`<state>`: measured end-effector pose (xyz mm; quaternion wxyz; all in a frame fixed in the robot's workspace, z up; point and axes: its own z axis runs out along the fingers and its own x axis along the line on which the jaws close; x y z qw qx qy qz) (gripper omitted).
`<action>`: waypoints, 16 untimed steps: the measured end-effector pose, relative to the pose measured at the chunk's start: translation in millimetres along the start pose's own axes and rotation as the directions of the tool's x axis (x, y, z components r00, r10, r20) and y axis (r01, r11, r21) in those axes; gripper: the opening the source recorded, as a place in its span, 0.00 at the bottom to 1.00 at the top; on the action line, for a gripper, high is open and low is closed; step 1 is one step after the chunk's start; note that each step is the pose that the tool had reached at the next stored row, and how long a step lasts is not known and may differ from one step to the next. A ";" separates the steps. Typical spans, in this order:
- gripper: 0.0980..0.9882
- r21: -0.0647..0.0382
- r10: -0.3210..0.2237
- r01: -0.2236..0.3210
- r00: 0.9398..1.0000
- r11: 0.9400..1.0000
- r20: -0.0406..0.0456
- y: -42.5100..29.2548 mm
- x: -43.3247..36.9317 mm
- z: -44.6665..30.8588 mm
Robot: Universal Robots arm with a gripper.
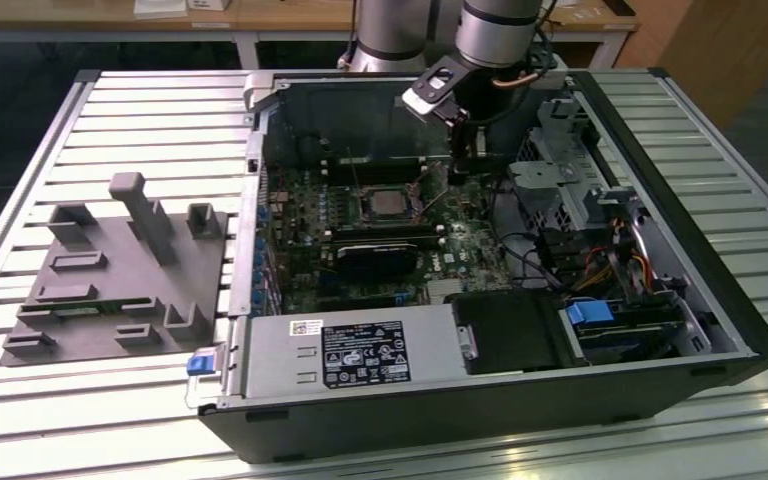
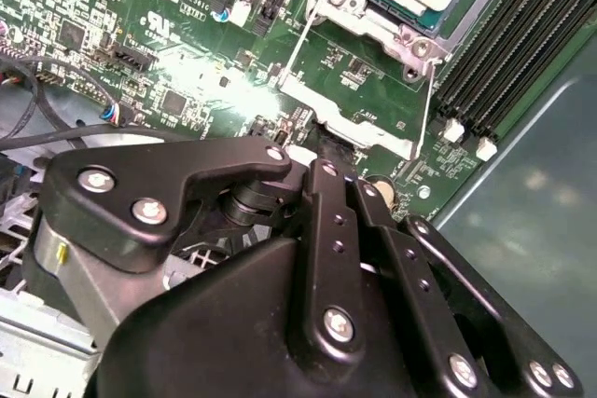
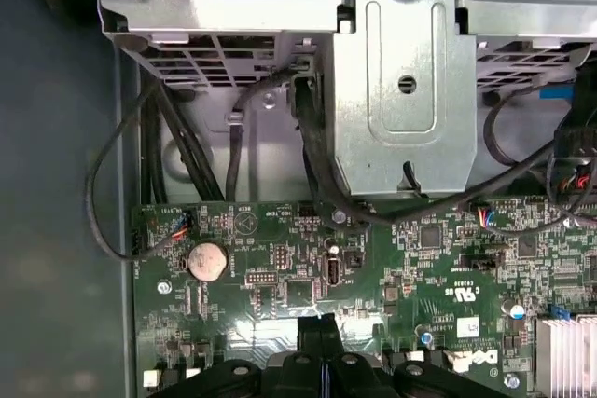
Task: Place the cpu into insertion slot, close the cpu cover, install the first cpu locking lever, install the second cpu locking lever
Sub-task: 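Close the cpu cover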
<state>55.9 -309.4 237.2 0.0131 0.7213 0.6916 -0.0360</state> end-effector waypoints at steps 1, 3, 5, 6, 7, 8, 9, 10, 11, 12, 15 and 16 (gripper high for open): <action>0.00 0.000 0.000 0.000 1.000 1.000 0.000 0.0 0.0 0.0; 0.00 0.000 0.000 0.000 1.000 1.000 0.000 -1.2 0.0 0.1; 0.00 0.000 0.000 0.000 1.000 1.000 -0.001 -5.0 -0.2 0.2; 0.00 0.000 0.000 0.000 1.000 1.000 -0.002 -7.6 -0.3 0.3; 0.00 0.000 0.000 0.000 1.000 1.000 -0.002 -10.7 -0.4 0.4; 0.00 0.000 0.000 0.000 1.000 1.000 -0.002 -13.6 -0.6 0.5; 0.00 0.000 0.000 0.000 1.000 1.000 -0.002 -16.6 -0.7 0.6; 0.00 -0.001 0.000 0.000 1.000 1.000 -0.002 -19.6 -0.8 0.7; 0.00 -0.001 0.000 0.000 1.000 1.000 -0.002 -22.9 -1.0 0.8; 0.00 -0.001 0.000 0.000 1.000 1.000 -0.002 -25.8 -1.1 0.9; 0.00 -0.001 0.000 0.000 1.000 1.000 -0.002 -32.9 -1.4 1.1; 0.00 -0.002 0.000 0.000 1.000 1.000 -0.003 -35.3 -1.5 1.2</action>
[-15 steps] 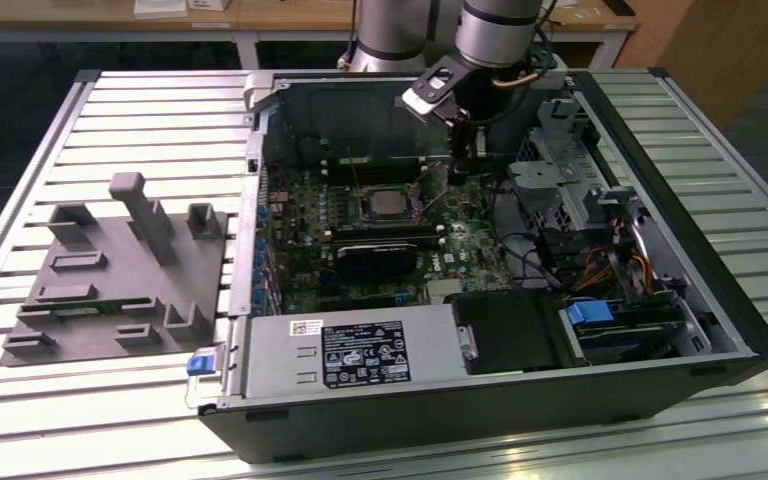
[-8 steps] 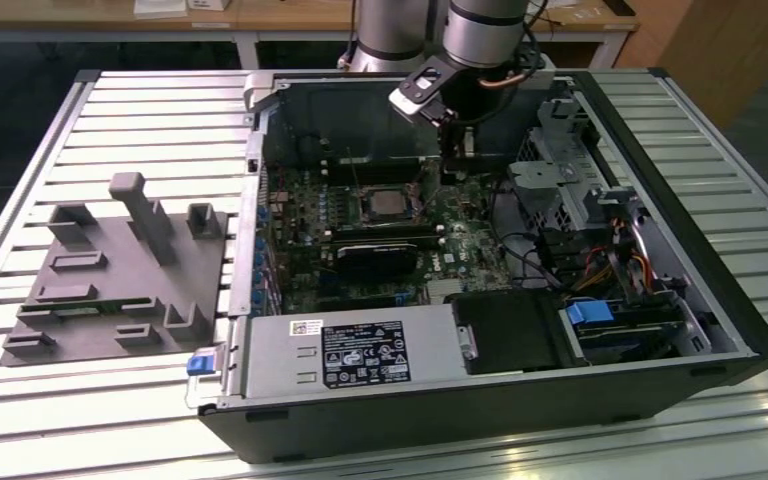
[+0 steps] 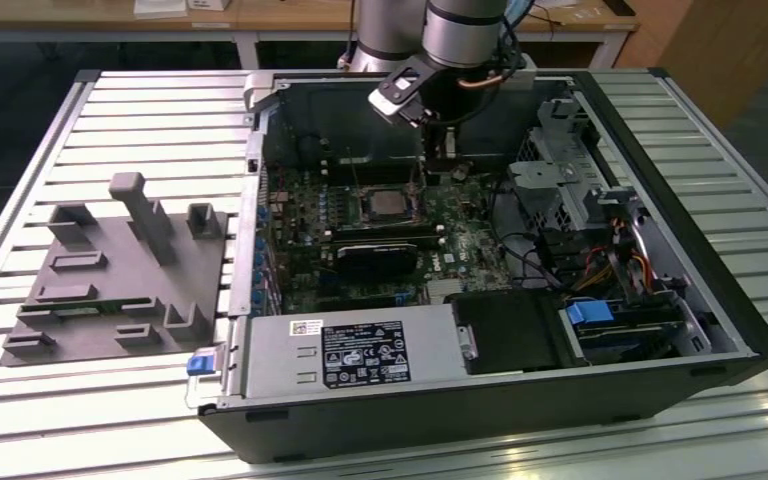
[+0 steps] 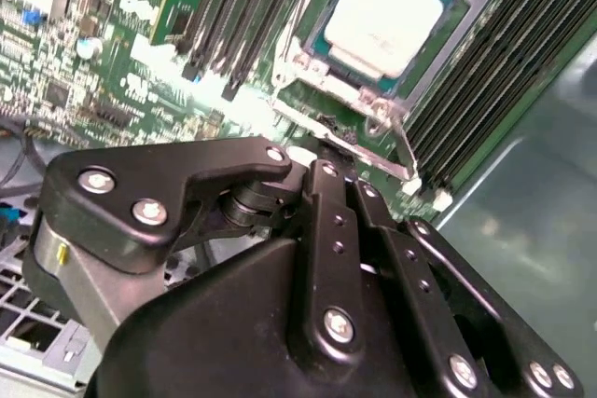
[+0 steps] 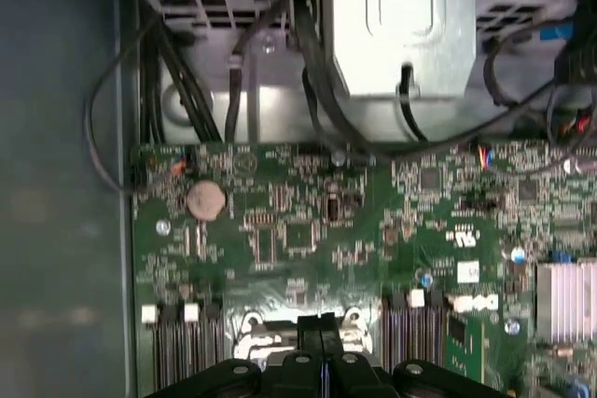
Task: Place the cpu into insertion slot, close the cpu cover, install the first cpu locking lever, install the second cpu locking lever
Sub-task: 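Close the cpu cover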
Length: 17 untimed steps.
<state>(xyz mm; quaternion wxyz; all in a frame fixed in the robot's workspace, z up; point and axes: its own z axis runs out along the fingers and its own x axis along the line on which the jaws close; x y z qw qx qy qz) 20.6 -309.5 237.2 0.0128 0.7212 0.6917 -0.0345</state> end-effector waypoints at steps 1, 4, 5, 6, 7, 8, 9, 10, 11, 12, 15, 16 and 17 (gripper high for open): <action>0.00 0.000 0.000 0.000 1.000 1.000 0.000 -2.7 -0.1 0.1; 0.00 0.000 0.000 0.000 1.000 1.000 0.000 -9.6 -0.4 0.3; 0.00 0.000 0.000 0.000 1.000 1.000 0.000 -11.3 -0.5 0.4; 0.00 0.000 0.000 0.000 1.000 1.000 0.000 -12.9 -0.5 0.4; 0.00 0.000 0.000 0.000 1.000 1.000 0.000 -14.3 -0.6 0.5; 0.00 0.000 0.000 0.000 1.000 1.000 0.000 -15.6 -0.7 0.5; 0.00 0.000 0.000 0.000 1.000 1.000 0.000 -16.8 -0.7 0.6; 0.00 0.000 0.000 0.000 1.000 1.000 0.000 -17.6 -0.7 0.6; 0.00 0.000 0.000 0.000 1.000 1.000 0.000 -18.2 -0.8 0.6; 0.00 -0.001 0.000 0.000 1.000 1.000 -0.001 -18.9 -0.8 0.6; 0.00 -0.003 0.000 0.000 1.000 1.000 -0.004 -22.1 -1.8 1.3; 0.00 -0.005 0.000 0.000 1.000 1.000 -0.006 -23.4 -2.5 1.9; 0.00 -0.007 0.000 0.000 1.000 1.000 -0.009 -24.9 -3.3 2.5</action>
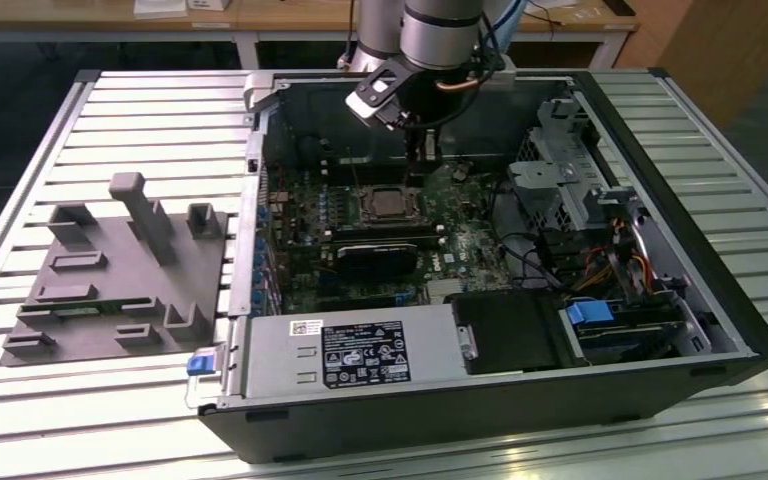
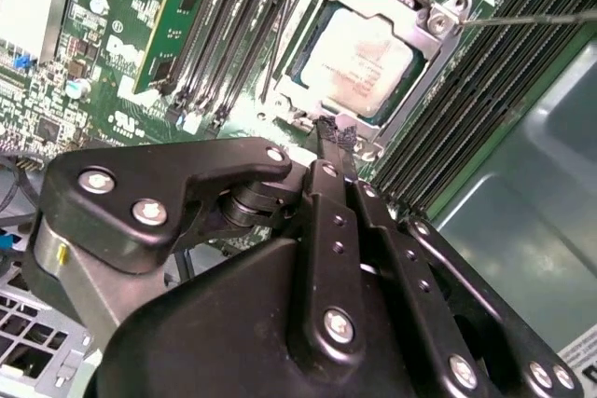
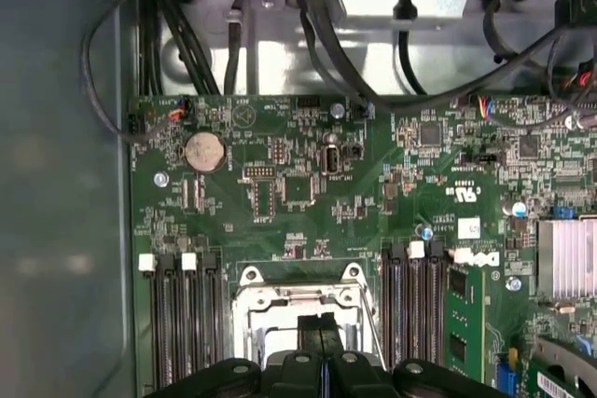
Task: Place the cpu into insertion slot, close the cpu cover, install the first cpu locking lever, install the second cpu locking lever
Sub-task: 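Close the cpu cover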
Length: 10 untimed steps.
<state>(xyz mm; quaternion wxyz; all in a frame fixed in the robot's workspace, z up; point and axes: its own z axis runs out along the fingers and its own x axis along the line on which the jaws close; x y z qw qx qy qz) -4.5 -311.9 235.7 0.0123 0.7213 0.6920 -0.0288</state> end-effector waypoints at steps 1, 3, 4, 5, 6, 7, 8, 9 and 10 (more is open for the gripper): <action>0.00 -0.002 0.000 0.000 1.000 1.000 -0.003 -1.4 -0.7 0.7; 0.00 -0.006 0.000 0.000 1.000 1.000 -0.009 -4.0 -2.2 1.9; 0.00 -0.009 0.000 0.000 1.000 1.000 -0.012 -5.4 -2.9 2.5; 0.00 -0.011 0.000 0.000 1.000 1.000 -0.015 -6.5 -3.4 3.0; 0.00 -0.014 -0.001 0.000 1.000 1.000 -0.018 -8.1 -4.2 3.4; 0.00 -0.016 -0.001 0.000 1.000 1.000 -0.021 -9.7 -4.7 3.6; 0.00 -0.018 -0.001 0.000 1.000 1.000 -0.023 -11.5 -5.3 3.9; 0.00 -0.019 -0.001 0.001 1.000 1.000 -0.024 -13.4 -5.8 4.1; 0.00 -0.021 -0.001 0.001 1.000 1.000 -0.026 -15.4 -6.3 4.2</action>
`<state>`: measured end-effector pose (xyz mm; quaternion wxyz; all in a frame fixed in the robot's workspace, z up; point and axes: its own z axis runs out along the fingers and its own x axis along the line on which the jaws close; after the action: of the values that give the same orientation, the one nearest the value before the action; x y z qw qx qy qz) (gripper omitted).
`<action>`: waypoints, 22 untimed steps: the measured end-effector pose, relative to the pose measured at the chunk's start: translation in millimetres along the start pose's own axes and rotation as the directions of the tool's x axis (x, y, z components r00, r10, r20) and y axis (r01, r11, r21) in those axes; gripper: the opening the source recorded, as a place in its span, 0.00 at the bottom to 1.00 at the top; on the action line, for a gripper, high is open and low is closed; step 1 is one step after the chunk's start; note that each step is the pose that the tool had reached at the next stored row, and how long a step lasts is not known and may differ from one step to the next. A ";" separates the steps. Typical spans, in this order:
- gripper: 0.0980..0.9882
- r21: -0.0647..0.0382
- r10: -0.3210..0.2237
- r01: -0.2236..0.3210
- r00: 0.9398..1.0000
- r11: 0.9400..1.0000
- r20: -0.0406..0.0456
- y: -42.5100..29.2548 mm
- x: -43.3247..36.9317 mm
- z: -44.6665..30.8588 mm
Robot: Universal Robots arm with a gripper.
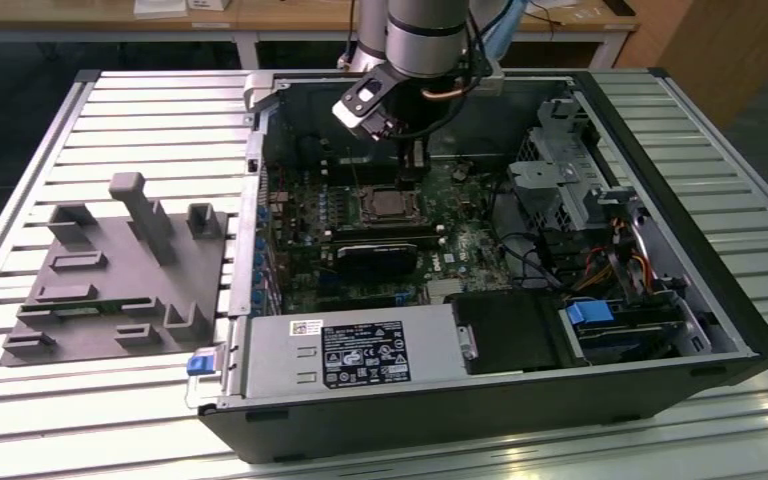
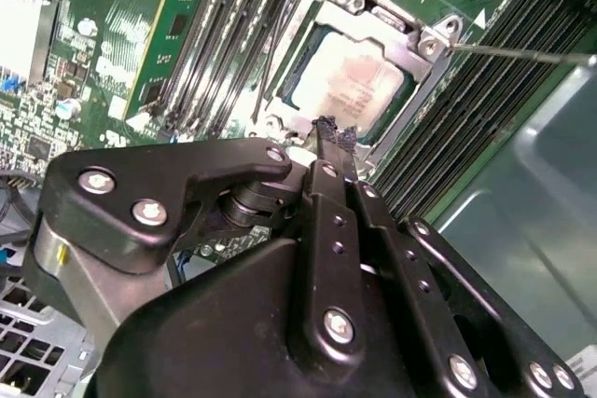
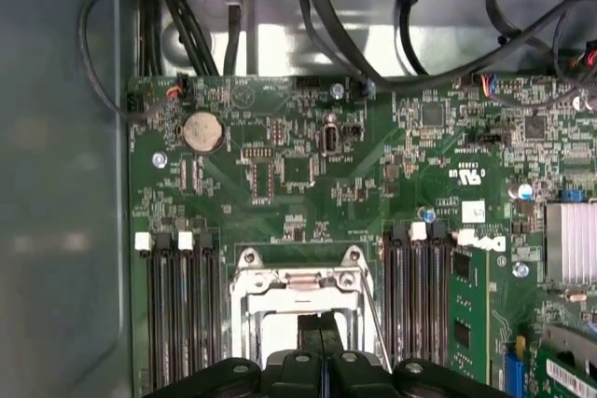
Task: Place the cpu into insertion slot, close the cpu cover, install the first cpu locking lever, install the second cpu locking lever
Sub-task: 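Close the cpu cover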
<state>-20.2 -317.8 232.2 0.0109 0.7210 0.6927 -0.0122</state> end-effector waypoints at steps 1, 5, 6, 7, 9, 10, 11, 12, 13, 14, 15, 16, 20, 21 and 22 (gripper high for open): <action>0.00 -0.002 0.000 0.000 1.000 1.000 -0.001 -2.0 -0.5 0.1; 0.00 -0.007 -0.001 0.001 1.000 1.000 -0.008 -10.9 -2.1 0.3; 0.00 -0.008 -0.001 0.001 1.000 1.000 -0.009 -12.9 -2.5 0.3; 0.00 -0.008 -0.001 0.001 1.000 1.000 -0.009 -13.4 -2.5 0.3; 0.00 -0.009 -0.001 0.001 1.000 1.000 -0.009 -13.4 -2.5 0.3; 0.00 -0.009 -0.001 0.001 1.000 1.000 -0.009 -13.4 -2.5 0.3; 0.00 -0.009 -0.002 0.002 1.000 1.000 -0.009 -13.5 -2.5 0.3; 0.00 -0.009 -0.006 0.006 1.000 1.000 -0.009 -13.5 -2.5 0.3; 0.00 -0.009 -0.016 0.016 1.000 1.000 -0.009 -13.5 -2.5 0.3; 0.00 -0.010 -0.031 0.031 0.999 0.999 -0.009 -13.5 -2.5 0.3; 0.00 -0.010 -0.047 0.047 0.999 0.999 -0.009 -13.5 -2.5 0.3; 0.00 -0.011 -0.064 0.064 0.998 0.998 -0.009 -13.5 -2.5 0.3; 0.00 -0.013 -0.137 0.137 0.991 0.991 -0.009 -13.5 -2.5 0.3; 0.00 -0.014 -0.155 0.154 0.988 0.988 -0.009 -13.5 -2.5 0.3; 0.00 -0.014 -0.172 0.172 0.985 0.985 -0.009 -13.5 -2.5 0.3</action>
<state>-33.7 -319.8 232.0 0.0113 0.6585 0.7525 -0.0050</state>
